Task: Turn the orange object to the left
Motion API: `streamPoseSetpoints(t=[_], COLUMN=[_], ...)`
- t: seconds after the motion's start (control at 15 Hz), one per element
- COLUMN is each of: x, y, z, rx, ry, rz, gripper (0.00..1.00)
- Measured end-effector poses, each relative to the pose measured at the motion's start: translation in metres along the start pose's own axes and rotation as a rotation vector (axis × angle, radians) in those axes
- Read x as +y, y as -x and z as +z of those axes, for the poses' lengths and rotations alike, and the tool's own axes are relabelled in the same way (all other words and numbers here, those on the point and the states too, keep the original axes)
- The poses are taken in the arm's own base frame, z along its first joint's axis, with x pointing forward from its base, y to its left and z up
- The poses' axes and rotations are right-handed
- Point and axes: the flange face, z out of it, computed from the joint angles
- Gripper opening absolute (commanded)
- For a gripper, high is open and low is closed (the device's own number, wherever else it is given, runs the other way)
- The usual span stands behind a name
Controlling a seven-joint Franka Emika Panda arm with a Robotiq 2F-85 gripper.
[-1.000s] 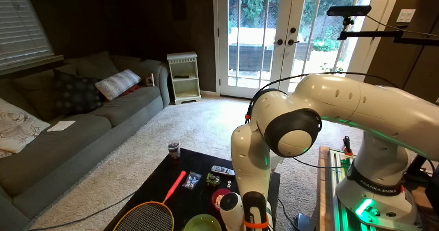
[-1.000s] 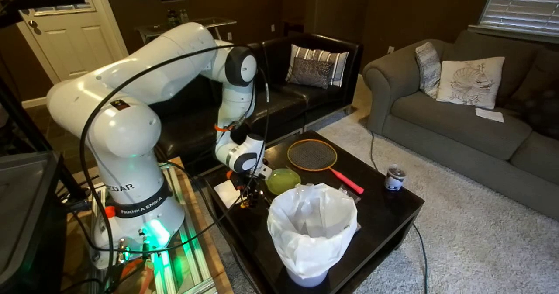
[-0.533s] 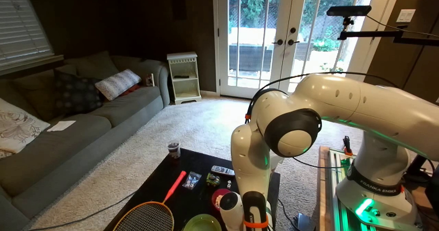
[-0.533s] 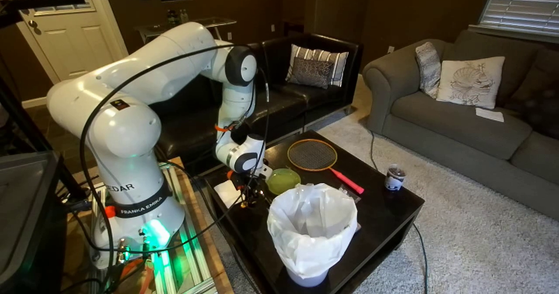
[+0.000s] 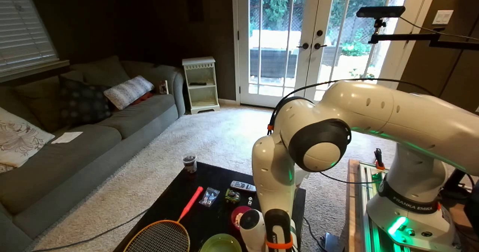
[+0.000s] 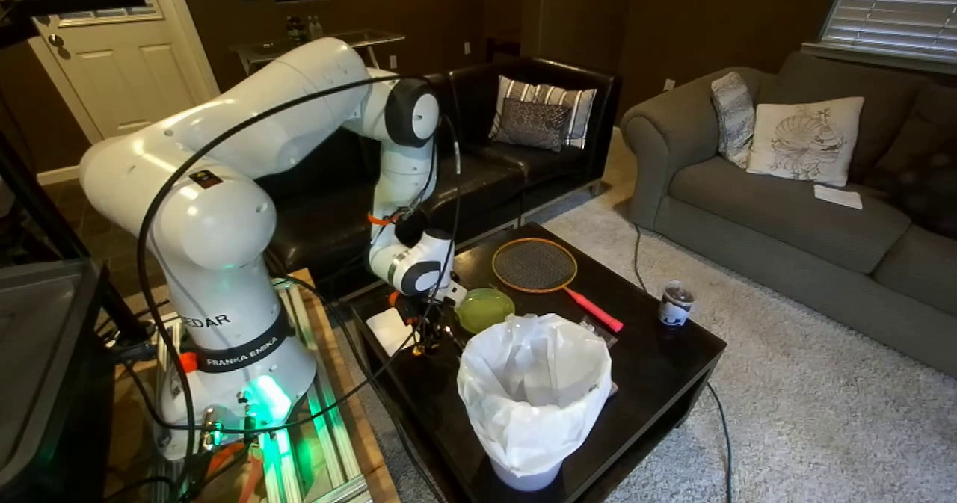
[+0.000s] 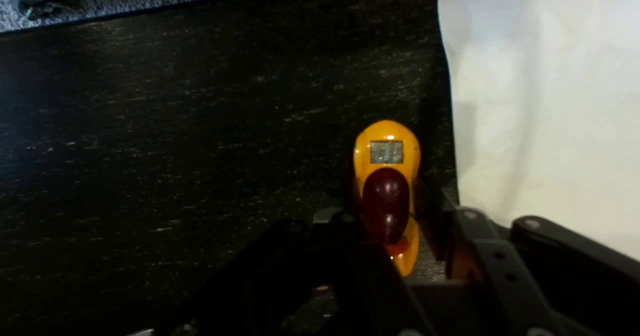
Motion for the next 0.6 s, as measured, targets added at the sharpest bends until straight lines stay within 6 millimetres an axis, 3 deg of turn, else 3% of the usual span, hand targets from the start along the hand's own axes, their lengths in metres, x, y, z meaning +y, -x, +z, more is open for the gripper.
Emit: streamPoseSetpoints(t=[0.6], x=[-0.012], y=[0.011], z=[-0.014], rx=[0.034], ry=[0.086], rz=[-0.273], gripper=[0.08])
